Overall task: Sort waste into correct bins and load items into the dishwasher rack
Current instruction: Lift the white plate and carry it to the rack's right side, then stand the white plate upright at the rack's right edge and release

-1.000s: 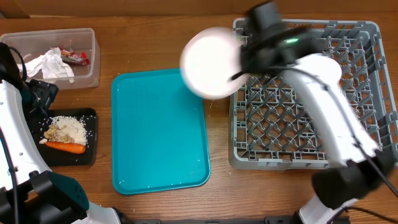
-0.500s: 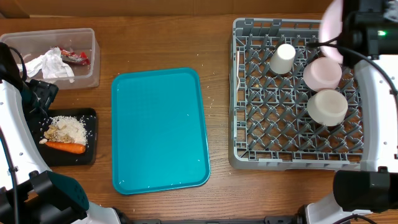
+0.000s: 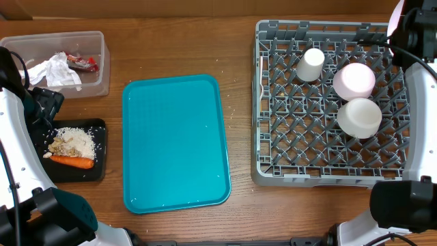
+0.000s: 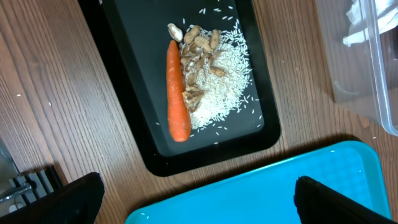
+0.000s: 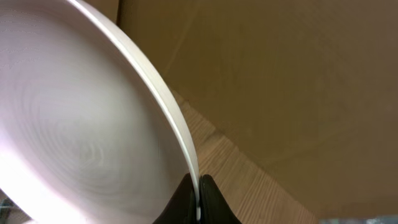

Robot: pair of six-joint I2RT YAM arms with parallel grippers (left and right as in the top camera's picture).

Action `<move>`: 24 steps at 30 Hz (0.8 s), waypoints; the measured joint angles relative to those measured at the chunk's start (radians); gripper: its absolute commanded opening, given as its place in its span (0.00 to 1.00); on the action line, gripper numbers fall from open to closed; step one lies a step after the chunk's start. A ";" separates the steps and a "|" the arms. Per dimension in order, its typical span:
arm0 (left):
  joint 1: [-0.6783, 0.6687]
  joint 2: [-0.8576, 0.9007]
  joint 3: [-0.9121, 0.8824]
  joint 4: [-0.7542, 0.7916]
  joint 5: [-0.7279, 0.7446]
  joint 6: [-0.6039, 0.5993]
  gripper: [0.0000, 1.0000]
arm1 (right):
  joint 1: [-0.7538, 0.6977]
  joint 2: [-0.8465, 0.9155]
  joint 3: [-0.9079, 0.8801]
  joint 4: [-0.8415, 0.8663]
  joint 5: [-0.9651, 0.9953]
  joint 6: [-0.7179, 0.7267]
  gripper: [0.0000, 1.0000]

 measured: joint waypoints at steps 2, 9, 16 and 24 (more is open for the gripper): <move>0.000 0.000 0.000 0.000 0.000 0.000 1.00 | -0.001 0.000 -0.032 0.038 0.017 -0.041 0.04; 0.000 0.000 0.000 0.000 0.000 0.000 1.00 | -0.029 0.009 -0.157 0.182 0.046 -0.198 0.04; 0.000 0.000 0.000 0.000 0.000 0.000 1.00 | -0.066 0.016 -0.280 0.291 0.018 -0.322 0.04; 0.000 0.000 0.000 0.000 0.000 0.000 1.00 | -0.080 0.019 -0.349 0.415 0.003 -0.492 0.04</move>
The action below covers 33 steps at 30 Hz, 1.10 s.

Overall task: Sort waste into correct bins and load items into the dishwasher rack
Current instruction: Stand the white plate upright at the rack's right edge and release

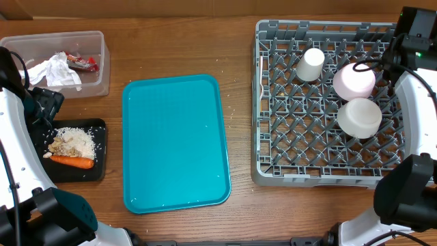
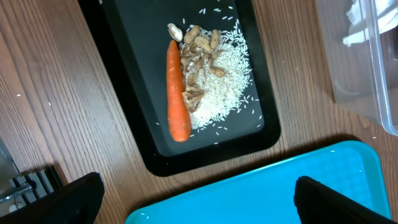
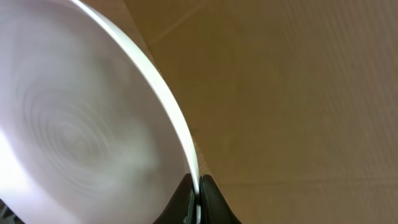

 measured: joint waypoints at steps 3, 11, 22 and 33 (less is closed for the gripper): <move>0.000 0.000 0.000 0.000 0.000 0.000 1.00 | 0.000 0.000 -0.005 0.016 -0.015 -0.045 0.04; 0.000 0.000 0.000 0.000 0.000 0.000 1.00 | -0.001 0.000 -0.026 0.019 -0.043 -0.103 0.04; 0.000 0.000 0.000 0.000 0.000 0.000 1.00 | -0.062 0.001 -0.030 0.125 0.011 -0.163 0.04; 0.000 0.000 0.000 0.000 0.000 0.000 1.00 | -0.069 0.001 -0.030 0.022 -0.112 -0.103 0.04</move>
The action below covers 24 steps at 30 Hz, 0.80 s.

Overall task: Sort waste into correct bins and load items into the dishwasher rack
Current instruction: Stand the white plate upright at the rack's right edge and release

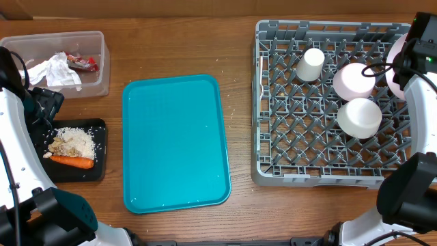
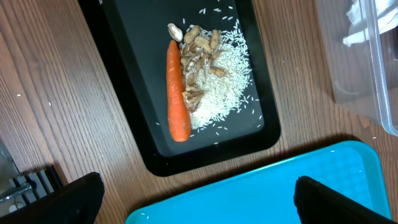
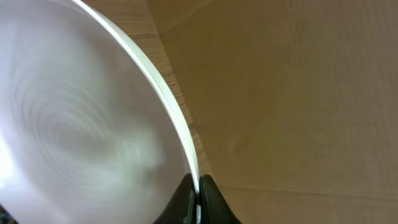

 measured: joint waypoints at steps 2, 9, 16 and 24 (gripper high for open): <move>0.000 0.000 0.000 0.000 0.000 0.000 1.00 | 0.000 0.000 0.000 -0.011 -0.011 0.013 0.04; 0.000 0.000 0.000 0.000 0.000 0.000 1.00 | 0.001 0.000 0.000 -0.036 -0.064 0.044 0.43; 0.000 0.000 0.000 0.000 0.000 0.000 1.00 | 0.042 0.000 -0.001 -0.103 -0.136 0.211 0.74; 0.000 0.000 0.000 0.000 0.000 0.000 1.00 | 0.130 0.000 -0.002 -0.184 -0.369 0.417 0.83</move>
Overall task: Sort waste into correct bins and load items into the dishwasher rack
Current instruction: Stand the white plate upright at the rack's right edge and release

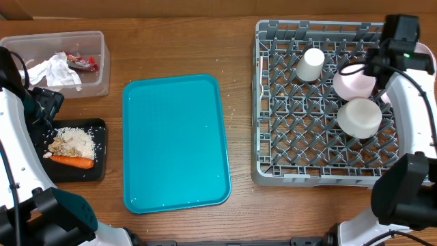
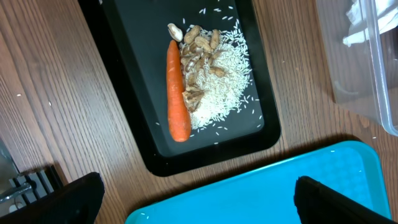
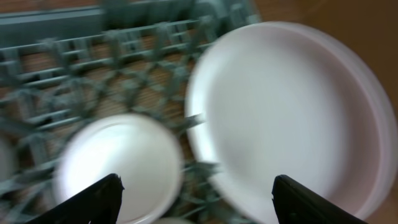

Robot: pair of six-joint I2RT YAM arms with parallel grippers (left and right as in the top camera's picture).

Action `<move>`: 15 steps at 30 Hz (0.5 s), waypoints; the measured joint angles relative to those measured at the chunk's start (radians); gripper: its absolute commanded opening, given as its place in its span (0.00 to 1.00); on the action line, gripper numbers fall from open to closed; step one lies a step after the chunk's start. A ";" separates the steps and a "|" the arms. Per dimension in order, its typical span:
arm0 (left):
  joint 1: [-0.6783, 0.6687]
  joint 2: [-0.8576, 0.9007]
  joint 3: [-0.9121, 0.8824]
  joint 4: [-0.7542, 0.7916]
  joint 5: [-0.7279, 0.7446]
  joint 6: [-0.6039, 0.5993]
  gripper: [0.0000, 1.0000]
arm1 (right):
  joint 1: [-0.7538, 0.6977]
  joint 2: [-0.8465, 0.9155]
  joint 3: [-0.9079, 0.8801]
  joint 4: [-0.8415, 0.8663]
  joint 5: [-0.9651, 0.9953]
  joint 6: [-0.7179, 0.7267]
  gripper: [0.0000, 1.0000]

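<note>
A pale pink plate (image 3: 292,118) stands in the grey dishwasher rack (image 1: 273,160) at its right end, beside an upturned pink bowl (image 3: 118,165). My right gripper (image 3: 196,185) is open above them with nothing between its fingers; overhead it hangs over the rack's back right (image 1: 397,44) and hides most of the plate. A white cup (image 1: 313,63) and a white bowl (image 1: 360,117) also sit in the rack. My left gripper (image 2: 199,205) is open and empty over the table's left side, near the black tray (image 2: 134,124) holding a carrot (image 2: 176,93), rice and peanuts.
A teal tray (image 1: 174,143) lies bare in the middle. A clear bin (image 1: 95,65) with crumpled paper and a wrapper stands at the back left. A few grains of rice are scattered on the wood by the trays.
My right gripper was shut on the plate's rim at the rack's right edge. Now it is open and the plate stands in the rack. The left arm has not moved.
My right gripper held the pink plate by its rim above the rack's back right corner, then by the rack's right side. Now the plate stands in the rack and the gripper is open. The left gripper stayed open over the black tray's edge throughout.
</note>
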 measured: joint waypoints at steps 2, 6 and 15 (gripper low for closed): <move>0.000 0.000 0.000 0.000 0.000 0.000 1.00 | 0.016 0.000 0.006 -0.035 -0.082 0.050 0.93; 0.000 0.000 0.000 0.000 0.000 0.000 1.00 | 0.041 -0.027 0.037 -0.144 -0.301 0.135 1.00; 0.000 0.000 0.000 0.000 0.000 0.000 1.00 | 0.058 -0.296 0.077 -0.438 -0.661 0.205 1.00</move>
